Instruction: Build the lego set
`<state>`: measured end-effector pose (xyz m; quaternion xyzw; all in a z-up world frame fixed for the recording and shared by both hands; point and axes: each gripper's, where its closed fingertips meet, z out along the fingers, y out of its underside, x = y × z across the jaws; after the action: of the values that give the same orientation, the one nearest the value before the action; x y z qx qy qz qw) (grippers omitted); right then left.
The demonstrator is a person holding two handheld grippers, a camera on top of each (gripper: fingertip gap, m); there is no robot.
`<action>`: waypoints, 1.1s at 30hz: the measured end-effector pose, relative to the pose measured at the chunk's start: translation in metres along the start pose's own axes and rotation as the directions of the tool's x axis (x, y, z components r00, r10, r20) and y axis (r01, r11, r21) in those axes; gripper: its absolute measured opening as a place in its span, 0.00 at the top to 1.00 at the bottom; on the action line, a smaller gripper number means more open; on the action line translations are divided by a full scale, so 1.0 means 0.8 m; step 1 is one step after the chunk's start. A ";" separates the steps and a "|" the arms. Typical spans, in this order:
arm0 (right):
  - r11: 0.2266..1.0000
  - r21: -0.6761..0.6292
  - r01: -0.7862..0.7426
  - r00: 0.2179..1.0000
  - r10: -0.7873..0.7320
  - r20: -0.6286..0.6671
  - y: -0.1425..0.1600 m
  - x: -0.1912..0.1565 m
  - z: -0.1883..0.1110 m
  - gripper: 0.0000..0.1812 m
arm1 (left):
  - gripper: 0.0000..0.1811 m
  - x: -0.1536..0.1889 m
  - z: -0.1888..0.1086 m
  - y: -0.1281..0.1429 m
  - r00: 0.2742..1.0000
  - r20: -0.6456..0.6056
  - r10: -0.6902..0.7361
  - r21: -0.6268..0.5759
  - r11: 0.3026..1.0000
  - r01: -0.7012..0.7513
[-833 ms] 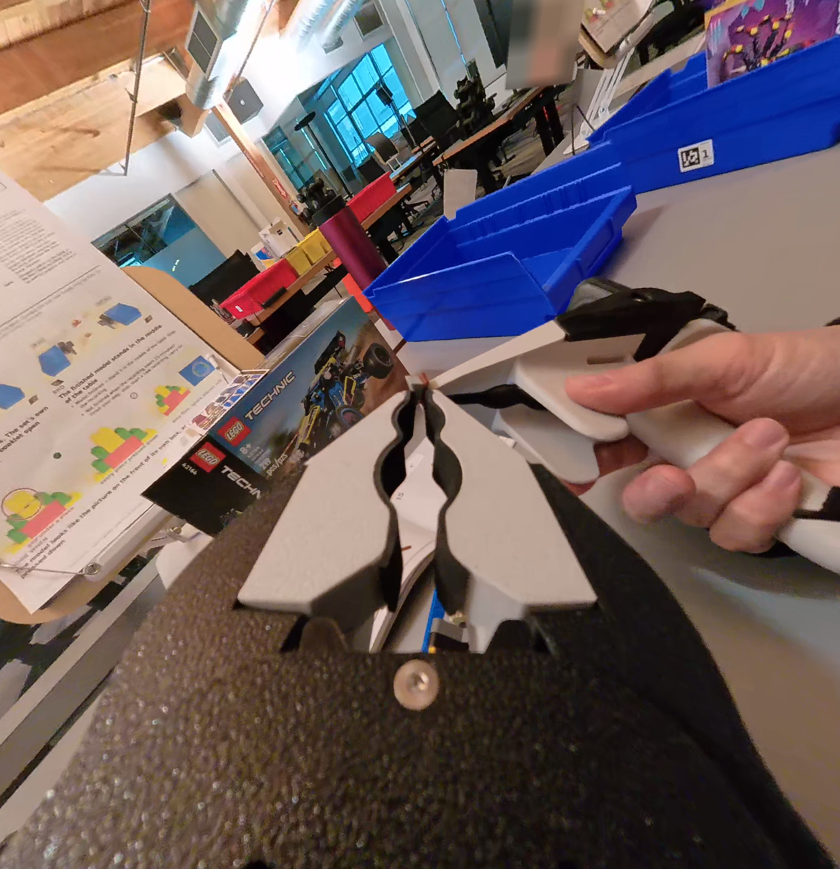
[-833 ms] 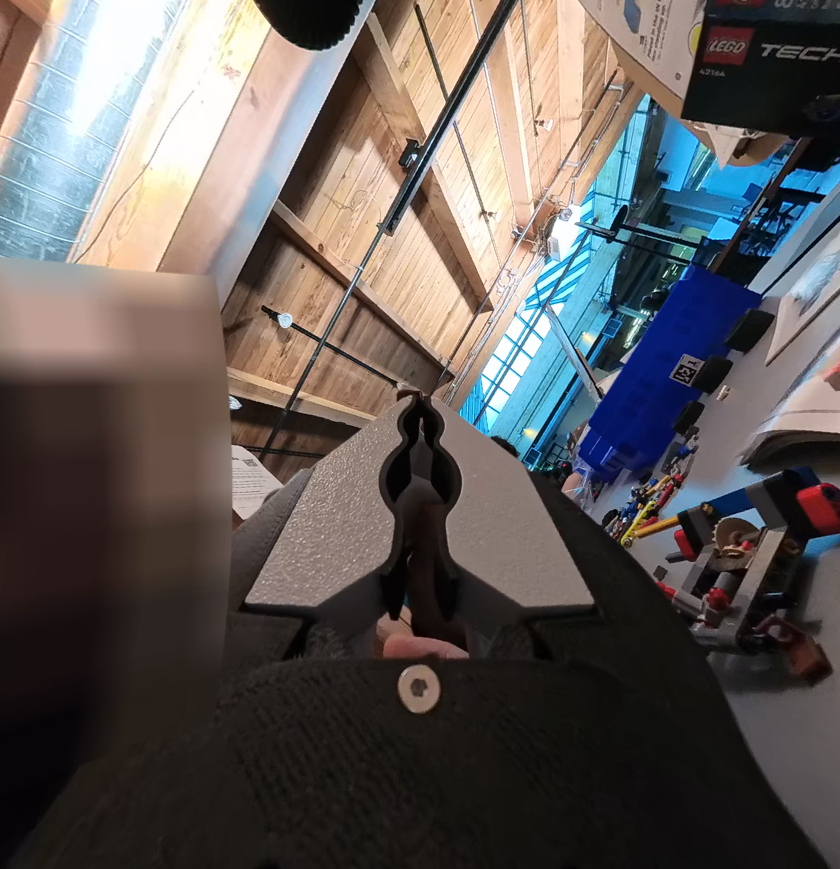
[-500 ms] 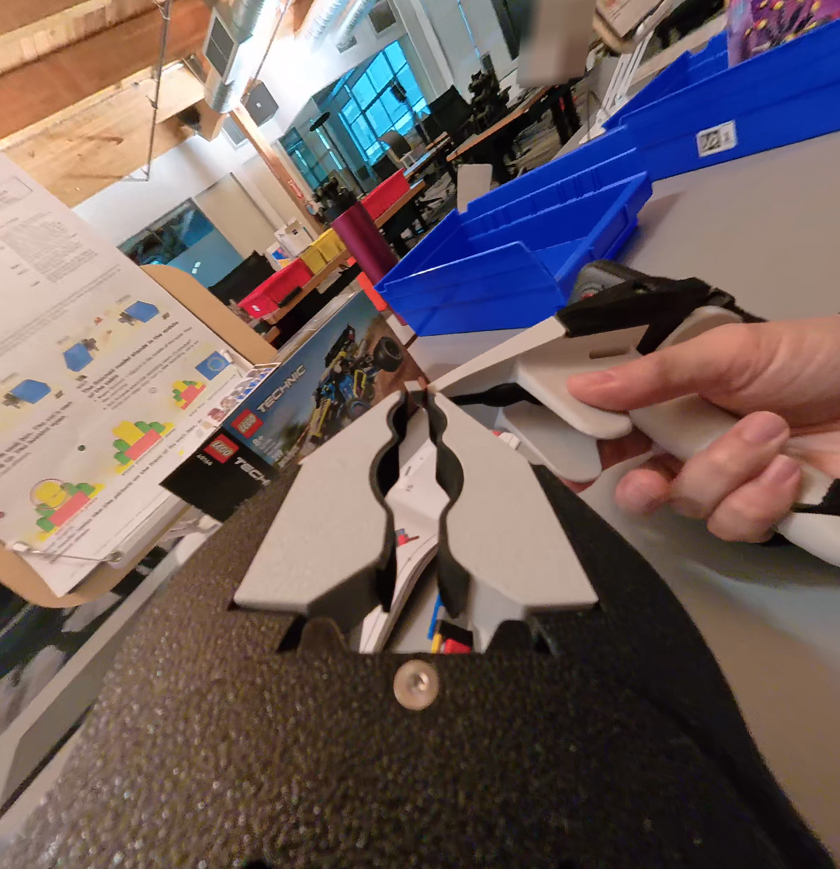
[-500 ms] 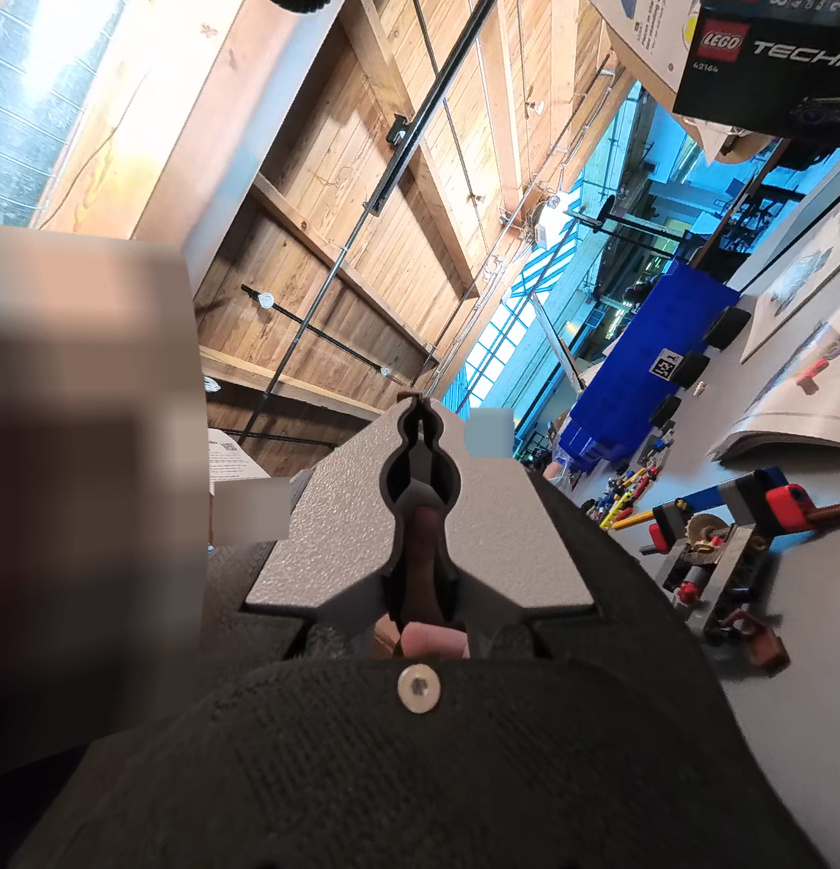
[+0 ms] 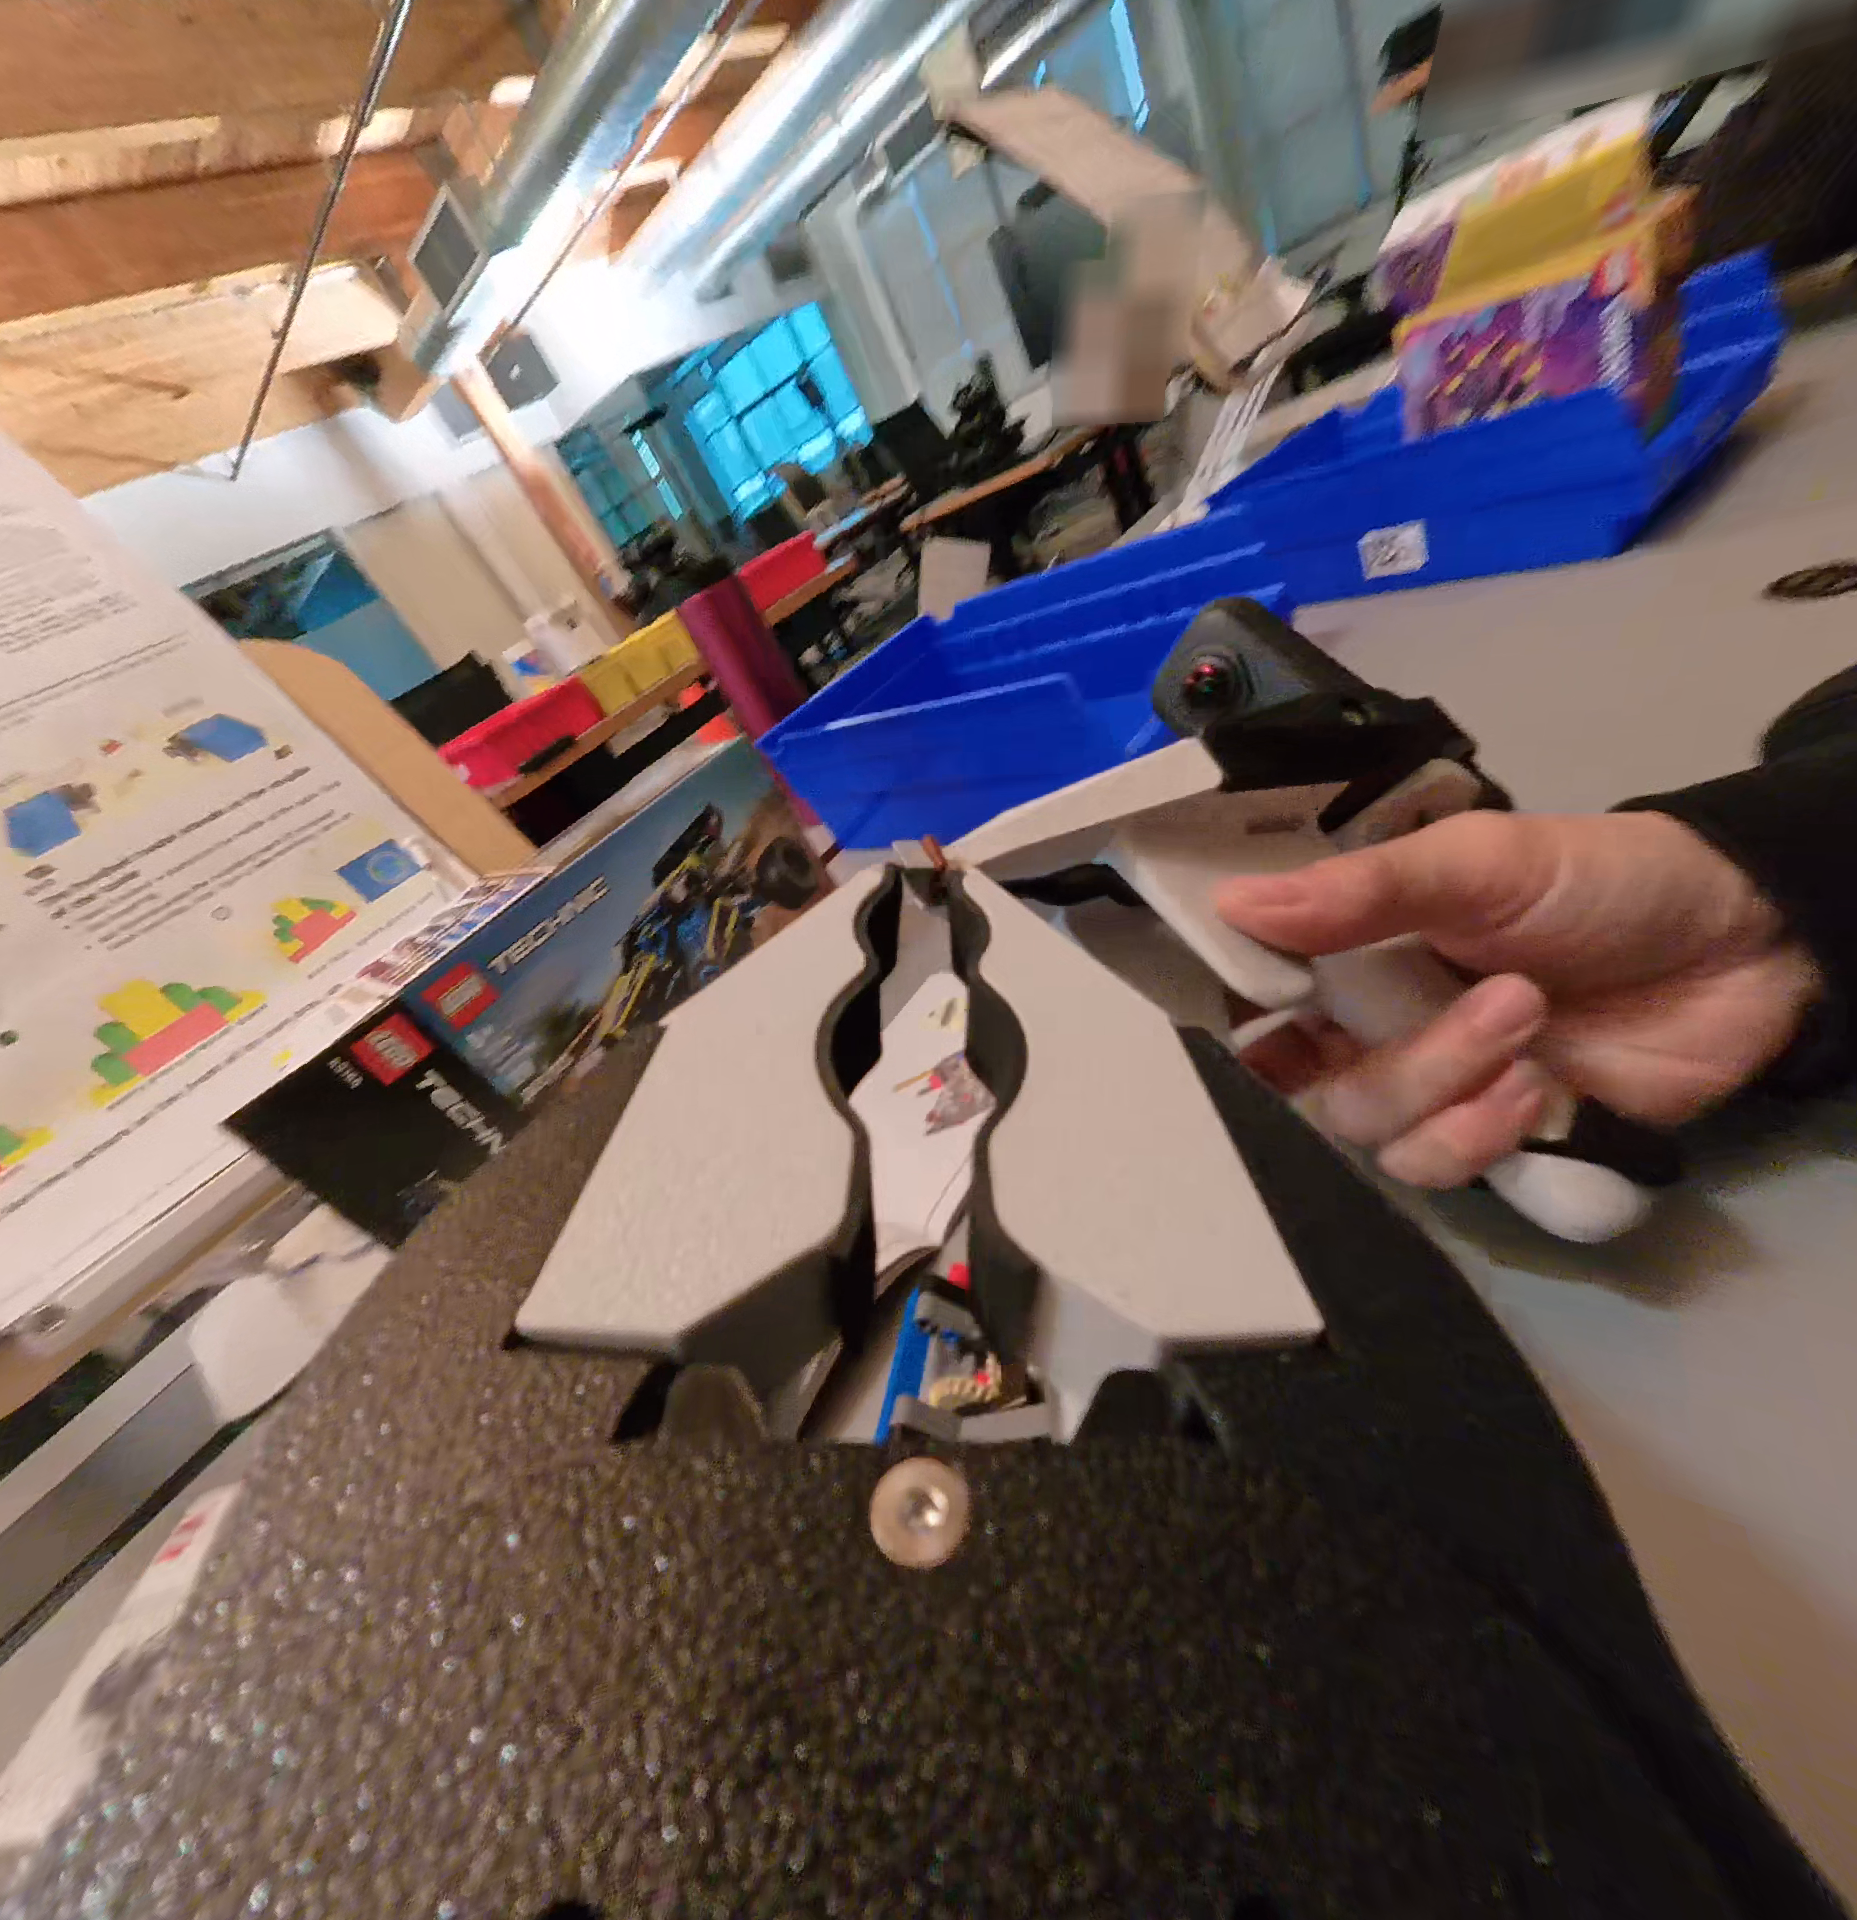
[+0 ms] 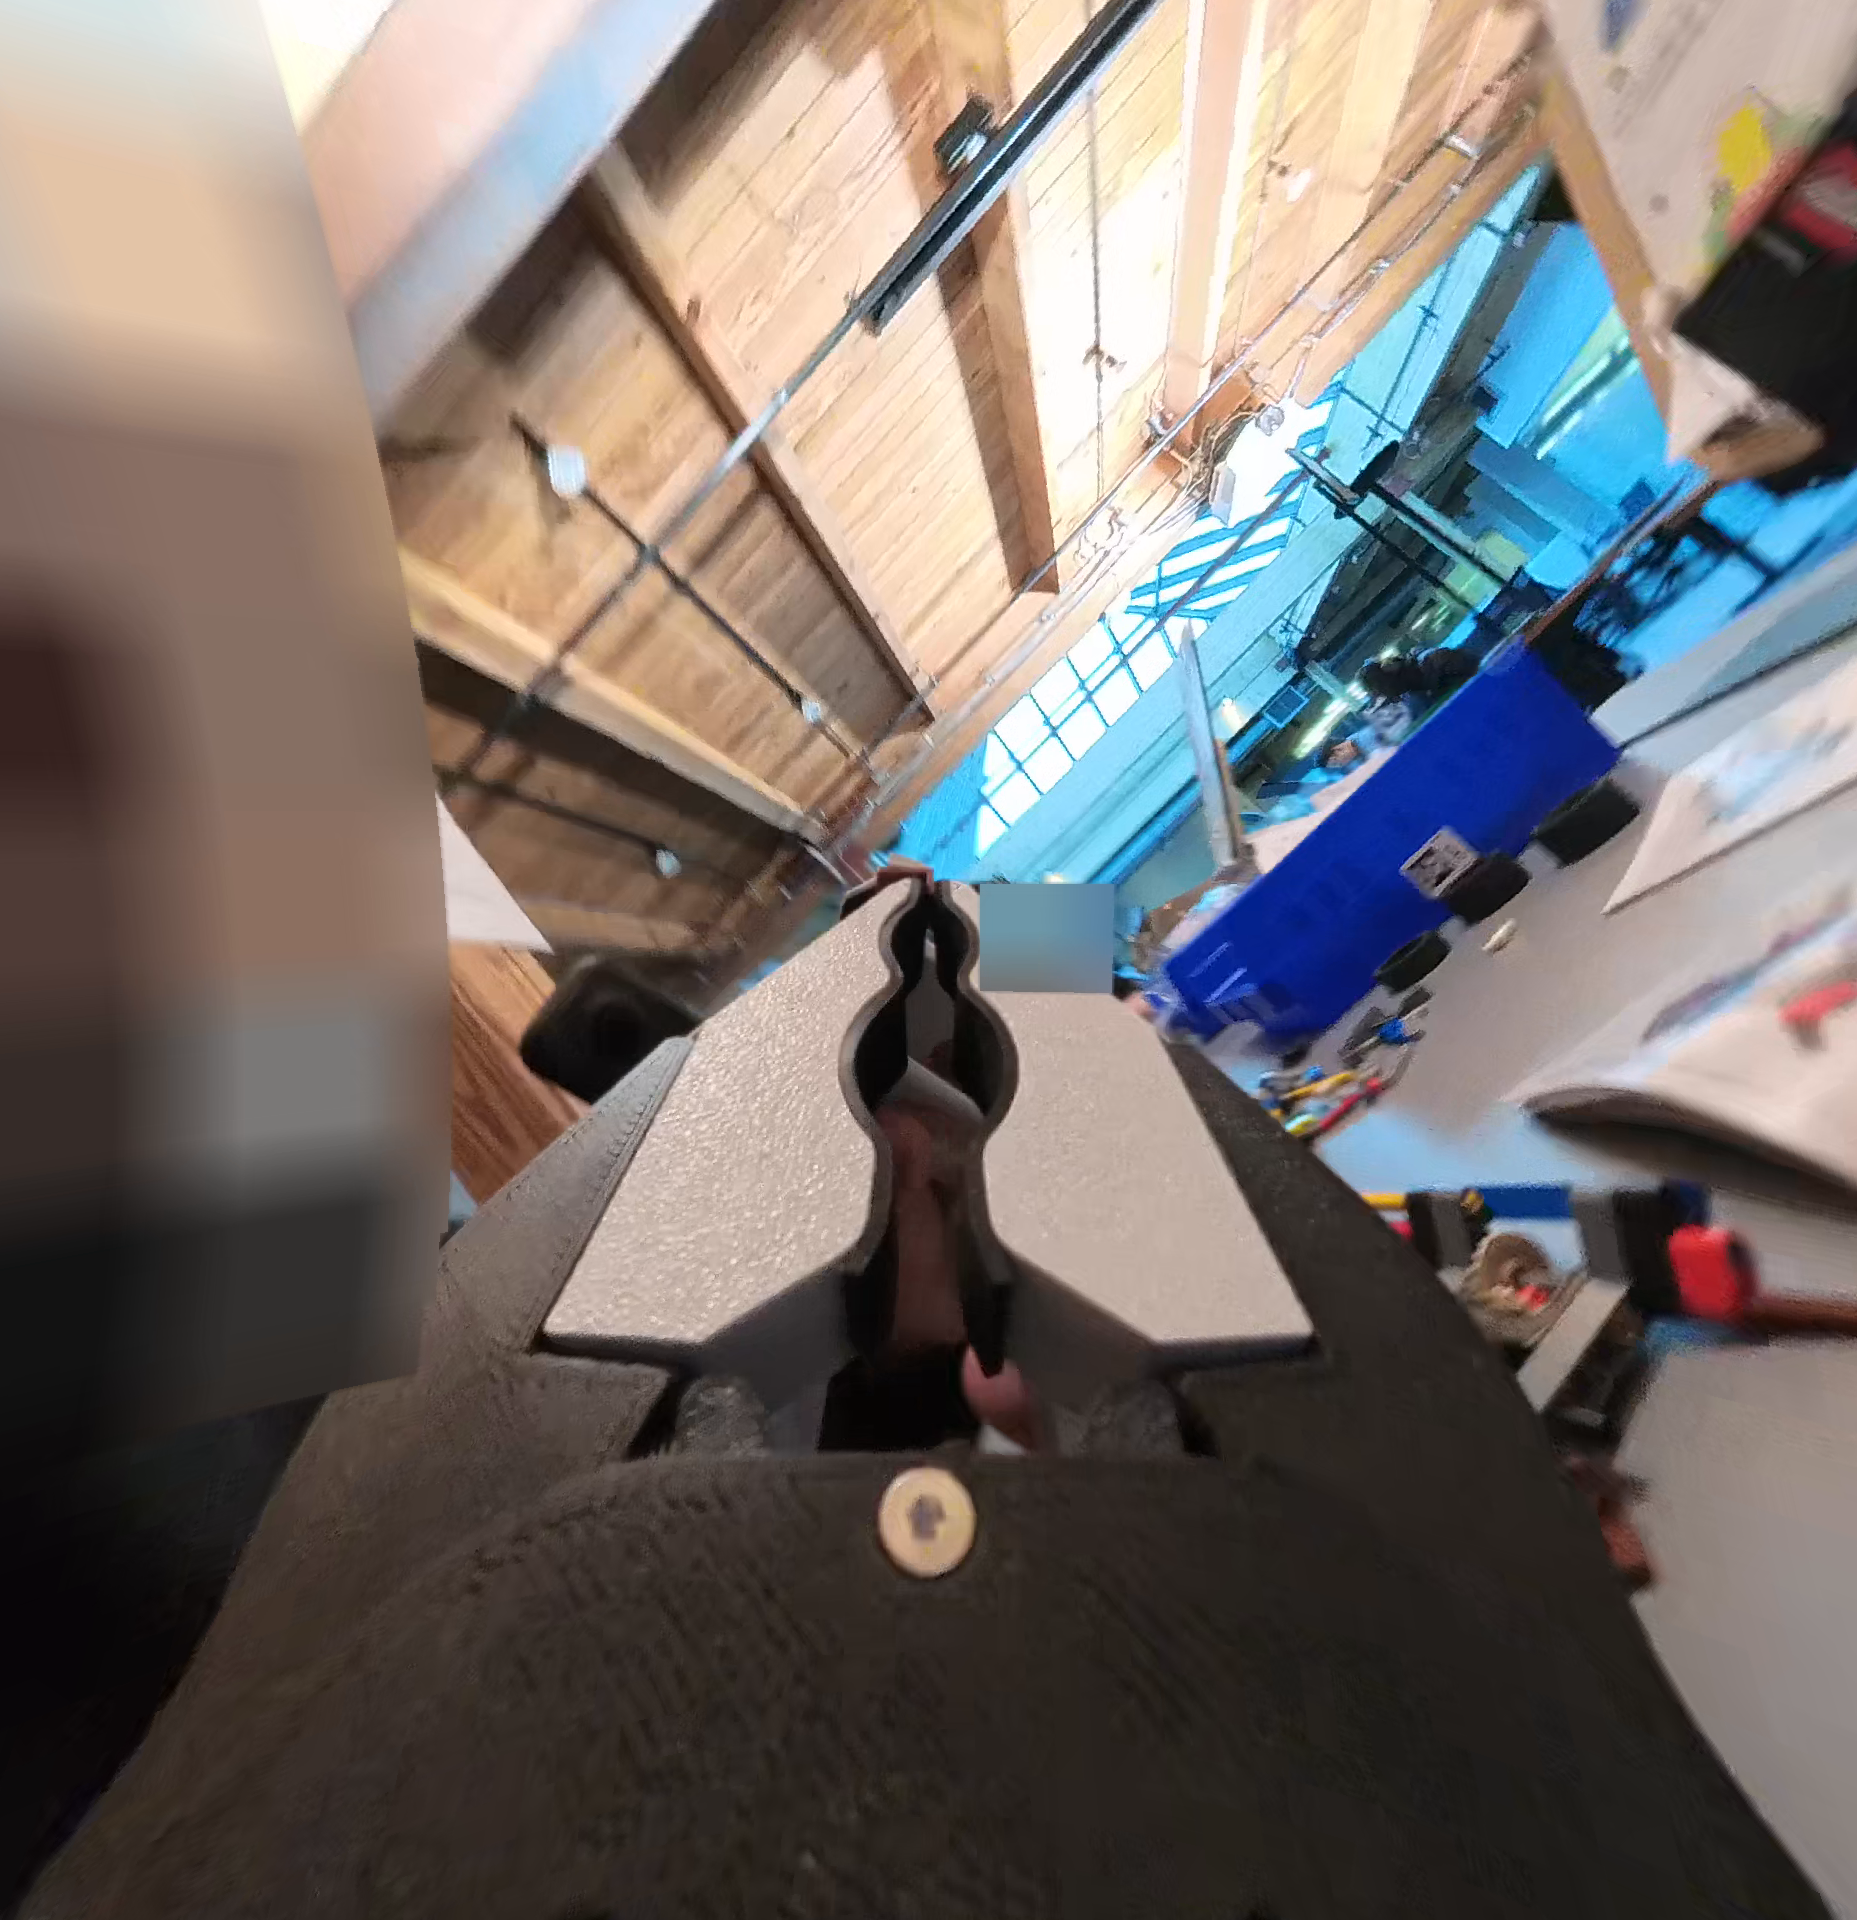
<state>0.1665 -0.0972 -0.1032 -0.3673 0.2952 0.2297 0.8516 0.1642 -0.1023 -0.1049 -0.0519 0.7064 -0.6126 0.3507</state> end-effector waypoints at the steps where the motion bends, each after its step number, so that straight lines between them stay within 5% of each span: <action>1: 0.993 -0.034 0.112 0.994 -0.112 -0.005 0.002 -0.005 0.002 1.00 | 0.90 0.003 -0.004 -0.003 0.999 -0.030 -0.017 0.029 0.999 0.018; 3: 0.921 -0.107 0.375 0.926 -0.378 -0.010 0.008 -0.013 0.004 1.00 | 0.83 0.005 -0.011 -0.001 0.992 -0.080 -0.099 0.030 0.994 0.101; 5: 0.752 -0.159 0.639 0.762 -0.647 0.002 0.013 -0.022 0.004 1.00 | 0.81 0.006 -0.019 0.002 0.962 -0.144 -0.232 0.009 0.972 0.236; 8: 0.294 -0.197 0.935 0.314 -0.946 0.081 0.025 -0.039 0.003 1.00 | 0.80 0.008 -0.034 -0.014 0.854 -0.268 -0.446 0.028 0.883 0.469; 11: -0.071 -0.189 0.979 -0.045 -0.989 0.141 0.040 -0.049 0.002 1.00 | 0.81 0.012 -0.048 -0.020 0.696 -0.371 -0.615 -0.055 0.763 0.644; 16: -0.328 -0.143 0.934 -0.308 -0.940 0.143 0.049 -0.063 0.002 1.00 | 0.85 0.031 -0.071 -0.029 0.521 -0.468 -0.713 -0.170 0.652 0.739; 24: -0.454 -0.074 0.888 -0.437 -0.883 0.171 0.070 -0.075 0.004 1.00 | 0.92 0.046 -0.079 -0.040 0.502 -0.514 -0.696 -0.178 0.659 0.731; 33: -0.376 -0.028 0.926 -0.367 -0.916 0.159 0.073 -0.086 0.004 1.00 | 0.97 0.052 -0.083 -0.044 0.572 -0.534 -0.623 -0.140 0.732 0.667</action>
<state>0.0826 -0.0699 -0.0838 -0.5040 -0.1839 -0.5415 0.6473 0.0834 -0.0772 -0.0911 -0.1148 0.6835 -0.7121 -0.1121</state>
